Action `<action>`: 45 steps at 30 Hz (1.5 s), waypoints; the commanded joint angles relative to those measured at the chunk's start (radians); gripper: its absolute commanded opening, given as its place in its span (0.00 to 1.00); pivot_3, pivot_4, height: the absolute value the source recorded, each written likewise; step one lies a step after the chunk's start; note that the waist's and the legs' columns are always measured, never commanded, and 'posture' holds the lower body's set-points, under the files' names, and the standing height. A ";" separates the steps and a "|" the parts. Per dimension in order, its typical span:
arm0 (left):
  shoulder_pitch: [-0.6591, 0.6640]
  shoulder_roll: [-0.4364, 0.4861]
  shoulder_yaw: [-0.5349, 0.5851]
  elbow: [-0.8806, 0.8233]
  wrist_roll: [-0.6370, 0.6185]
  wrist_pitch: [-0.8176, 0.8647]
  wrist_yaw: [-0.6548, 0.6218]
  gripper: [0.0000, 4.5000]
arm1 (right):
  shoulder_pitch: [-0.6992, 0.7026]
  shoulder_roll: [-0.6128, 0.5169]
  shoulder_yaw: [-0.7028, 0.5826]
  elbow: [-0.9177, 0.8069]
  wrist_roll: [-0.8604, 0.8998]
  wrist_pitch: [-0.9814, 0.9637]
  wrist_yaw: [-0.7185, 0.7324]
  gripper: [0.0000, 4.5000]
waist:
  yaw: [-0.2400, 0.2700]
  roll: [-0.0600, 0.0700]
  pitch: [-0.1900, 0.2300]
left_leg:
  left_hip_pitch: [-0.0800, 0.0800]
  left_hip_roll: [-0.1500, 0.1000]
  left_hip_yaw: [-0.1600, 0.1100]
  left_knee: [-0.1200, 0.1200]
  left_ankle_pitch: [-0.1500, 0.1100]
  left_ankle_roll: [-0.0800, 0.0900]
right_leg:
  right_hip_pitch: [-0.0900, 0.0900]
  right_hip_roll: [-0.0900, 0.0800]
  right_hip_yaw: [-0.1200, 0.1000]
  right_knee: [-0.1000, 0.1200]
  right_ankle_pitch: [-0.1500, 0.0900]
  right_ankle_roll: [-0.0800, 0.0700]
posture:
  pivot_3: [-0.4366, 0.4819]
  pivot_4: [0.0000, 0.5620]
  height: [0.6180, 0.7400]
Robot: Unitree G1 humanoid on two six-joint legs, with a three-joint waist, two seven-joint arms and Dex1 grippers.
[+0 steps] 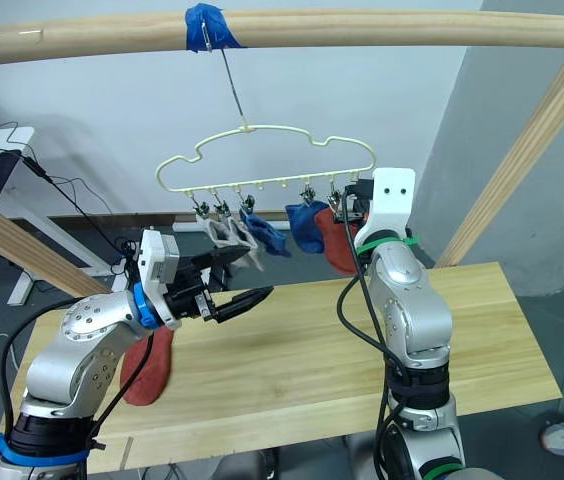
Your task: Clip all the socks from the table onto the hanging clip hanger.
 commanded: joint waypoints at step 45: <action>-0.065 0.007 0.012 0.022 0.015 -0.030 -0.039 1.00 | -0.050 0.012 0.006 0.046 -0.010 -0.068 -0.012 0.44 | -0.024 0.000 0.000 | 0.000 0.000 0.000 0.000 0.000 0.000 | 0.000 0.000 0.000 0.001 0.000 0.000 | 0.20 0.34 1.00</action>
